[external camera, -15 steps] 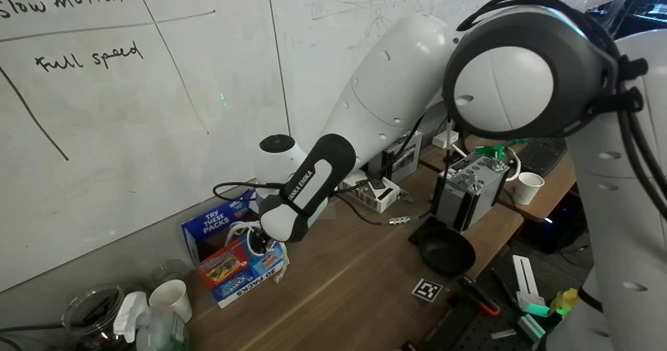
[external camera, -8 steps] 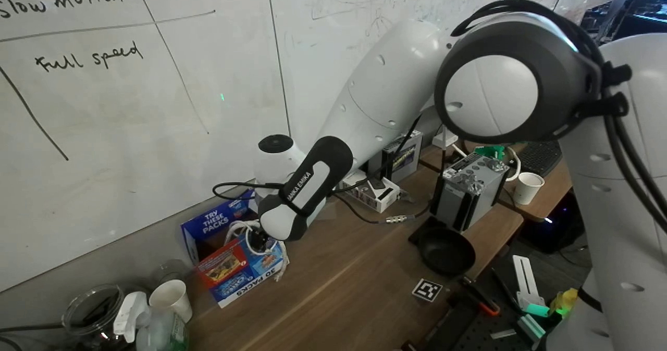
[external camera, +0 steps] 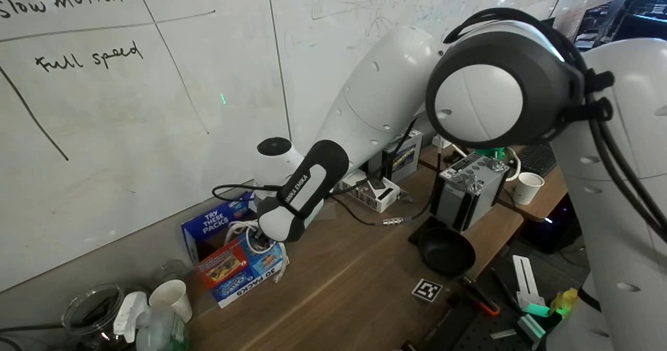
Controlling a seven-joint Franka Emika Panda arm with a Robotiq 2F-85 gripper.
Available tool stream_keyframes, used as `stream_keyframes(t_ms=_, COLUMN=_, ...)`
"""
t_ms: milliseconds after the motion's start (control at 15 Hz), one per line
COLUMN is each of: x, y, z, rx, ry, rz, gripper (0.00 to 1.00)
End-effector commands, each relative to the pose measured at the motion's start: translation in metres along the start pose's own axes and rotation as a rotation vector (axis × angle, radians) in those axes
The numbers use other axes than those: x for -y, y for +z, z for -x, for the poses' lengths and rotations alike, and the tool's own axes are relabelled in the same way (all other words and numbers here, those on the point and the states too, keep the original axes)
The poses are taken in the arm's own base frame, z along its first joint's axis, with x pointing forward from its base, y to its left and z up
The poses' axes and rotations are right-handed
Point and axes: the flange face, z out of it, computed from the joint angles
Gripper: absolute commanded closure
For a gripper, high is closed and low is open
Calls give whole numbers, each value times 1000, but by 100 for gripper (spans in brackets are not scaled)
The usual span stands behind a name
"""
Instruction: Pick up the white ropes and put them in the box
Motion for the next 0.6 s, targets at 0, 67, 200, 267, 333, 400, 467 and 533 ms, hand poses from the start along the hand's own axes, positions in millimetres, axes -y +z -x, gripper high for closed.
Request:
stream_keyframes(t_ms=0, x=2, y=-1, z=-11, rx=-29, ry=-6, rz=5, gripper=81)
stream_keyframes(t_ms=67, x=3, y=-1, z=-11, rx=-31, ry=-7, rz=4, gripper=89)
stream_keyframes(t_ms=200, x=6, y=-4, z=-15, rx=-38, ry=-5, rz=-2, gripper=94)
stream_keyframes(t_ms=267, x=8, y=-6, z=-18, rx=-44, ry=-5, rz=-6, gripper=96)
stream_keyframes(t_ms=333, x=10, y=-8, z=-21, rx=-50, ry=-4, rz=-8, gripper=95)
stream_keyframes(t_ms=400, x=13, y=-13, z=-26, rx=-55, ry=-5, rz=-13, gripper=92)
stream_keyframes(t_ms=467, x=16, y=-17, z=-30, rx=-64, ry=-4, rz=-12, gripper=92)
stream_keyframes(t_ms=533, x=18, y=-23, z=-36, rx=-70, ry=-4, rz=-10, gripper=92)
